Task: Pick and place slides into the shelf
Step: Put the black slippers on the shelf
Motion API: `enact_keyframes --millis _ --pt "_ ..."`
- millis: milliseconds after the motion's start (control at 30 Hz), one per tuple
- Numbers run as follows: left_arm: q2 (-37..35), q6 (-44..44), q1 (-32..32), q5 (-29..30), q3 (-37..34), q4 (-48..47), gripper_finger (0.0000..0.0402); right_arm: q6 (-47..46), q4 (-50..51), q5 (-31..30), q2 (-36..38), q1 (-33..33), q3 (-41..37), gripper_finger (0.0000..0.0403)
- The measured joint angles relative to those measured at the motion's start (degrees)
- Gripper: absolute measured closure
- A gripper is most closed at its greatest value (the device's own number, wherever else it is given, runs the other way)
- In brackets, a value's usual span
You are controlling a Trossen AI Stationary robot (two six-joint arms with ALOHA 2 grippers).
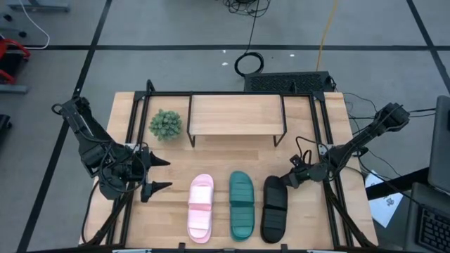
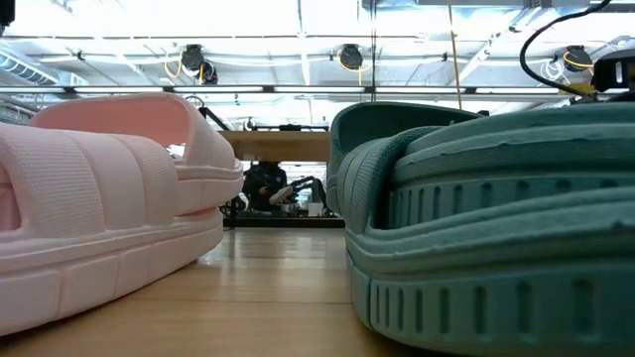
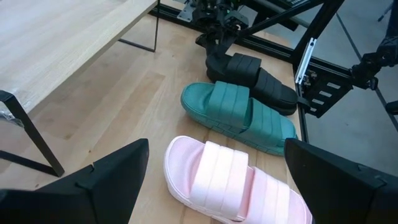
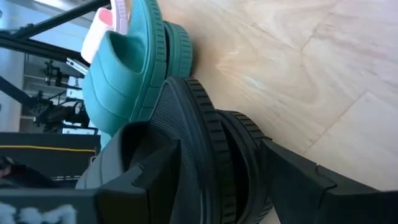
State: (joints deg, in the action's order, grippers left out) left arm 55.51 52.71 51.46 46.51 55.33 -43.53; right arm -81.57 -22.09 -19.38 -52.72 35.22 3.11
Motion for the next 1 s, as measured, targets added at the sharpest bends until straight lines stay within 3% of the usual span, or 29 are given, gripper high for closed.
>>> enact_keyframes --millis 633,1000 --pt "0.0 -0.43 0.0 -0.49 0.0 0.0 0.0025 0.19 -2.63 0.26 -3.99 0.0 0.0 0.0201" --pt "0.0 -0.44 0.0 -0.49 0.0 0.0 0.0025 1.2 -4.34 0.17 -4.97 0.0 0.0 0.033"
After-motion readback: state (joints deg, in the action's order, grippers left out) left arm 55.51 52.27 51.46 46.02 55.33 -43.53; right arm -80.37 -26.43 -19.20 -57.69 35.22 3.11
